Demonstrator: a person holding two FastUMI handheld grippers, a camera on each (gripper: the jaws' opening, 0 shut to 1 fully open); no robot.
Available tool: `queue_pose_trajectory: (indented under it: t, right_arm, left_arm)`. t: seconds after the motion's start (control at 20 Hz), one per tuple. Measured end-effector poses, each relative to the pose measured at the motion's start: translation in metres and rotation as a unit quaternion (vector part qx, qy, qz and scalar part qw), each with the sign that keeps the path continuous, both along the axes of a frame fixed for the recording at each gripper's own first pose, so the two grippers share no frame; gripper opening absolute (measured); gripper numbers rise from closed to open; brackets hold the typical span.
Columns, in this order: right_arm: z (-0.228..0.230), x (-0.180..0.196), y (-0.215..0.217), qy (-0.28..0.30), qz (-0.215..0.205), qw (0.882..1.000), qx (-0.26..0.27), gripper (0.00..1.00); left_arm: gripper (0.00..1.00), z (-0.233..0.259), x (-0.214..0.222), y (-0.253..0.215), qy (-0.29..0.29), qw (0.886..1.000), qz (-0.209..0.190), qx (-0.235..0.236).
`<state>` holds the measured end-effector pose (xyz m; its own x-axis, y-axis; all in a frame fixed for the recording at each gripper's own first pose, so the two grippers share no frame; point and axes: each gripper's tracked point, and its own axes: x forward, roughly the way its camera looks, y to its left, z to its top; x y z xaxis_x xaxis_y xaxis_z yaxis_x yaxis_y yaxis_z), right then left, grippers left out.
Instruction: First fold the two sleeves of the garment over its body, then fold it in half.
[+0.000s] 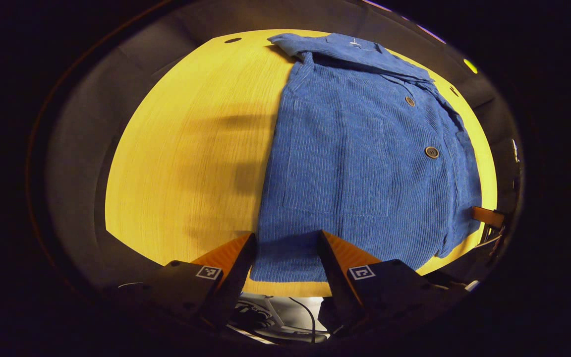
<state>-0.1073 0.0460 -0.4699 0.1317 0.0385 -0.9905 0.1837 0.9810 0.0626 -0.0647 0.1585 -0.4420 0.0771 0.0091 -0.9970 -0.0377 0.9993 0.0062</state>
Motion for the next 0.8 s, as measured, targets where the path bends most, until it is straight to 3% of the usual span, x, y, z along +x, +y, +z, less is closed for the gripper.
queue_pose_trajectory:
  t: [0.05,0.1,0.15,0.2,0.25,0.35,0.4,0.55,0.65,0.8]
  right_arm:
    - [0.001,0.001,0.000,-0.010,0.004,1.000,-0.002,0.84]
    - [0.001,0.001,0.003,-0.016,0.009,1.000,0.002,0.92]
    - [0.000,0.001,0.005,-0.021,0.013,1.000,0.001,0.82]
    - [0.000,0.000,0.009,-0.022,0.018,1.000,0.006,0.66]
    - [0.000,0.001,0.013,-0.021,0.019,1.000,0.011,0.64]
    - [0.001,0.001,0.022,-0.017,0.010,0.999,0.027,0.35]
    - [0.001,0.001,0.024,-0.013,0.006,1.000,0.027,0.15]
    - [0.008,0.002,0.041,-0.003,-0.017,0.998,0.065,0.04]
    - [0.016,0.007,0.047,-0.025,-0.022,0.997,0.075,0.04]
    - [0.036,0.010,0.055,-0.051,-0.032,0.994,0.092,0.04]
  left_arm:
    - [0.76,0.002,0.001,-0.002,-0.003,1.000,-0.006,-0.002]
    - [0.71,-0.002,0.001,-0.005,-0.005,1.000,-0.012,0.000]
    - [0.66,-0.001,0.001,-0.008,-0.009,1.000,-0.020,-0.002]
    - [0.58,0.001,0.001,-0.011,-0.011,1.000,-0.026,-0.003]
    - [0.51,-0.001,0.001,-0.016,-0.013,0.999,-0.031,-0.004]
    - [0.29,-0.001,0.002,-0.025,-0.016,0.999,-0.034,-0.006]
    - [0.08,-0.002,0.002,-0.024,-0.014,0.999,-0.034,0.000]
    - [0.00,0.001,0.002,-0.029,-0.017,0.999,-0.030,-0.017]
    - [0.00,0.001,0.000,-0.036,-0.026,0.998,-0.003,-0.055]
    - [0.00,0.010,-0.003,-0.028,-0.034,0.998,-0.007,-0.049]
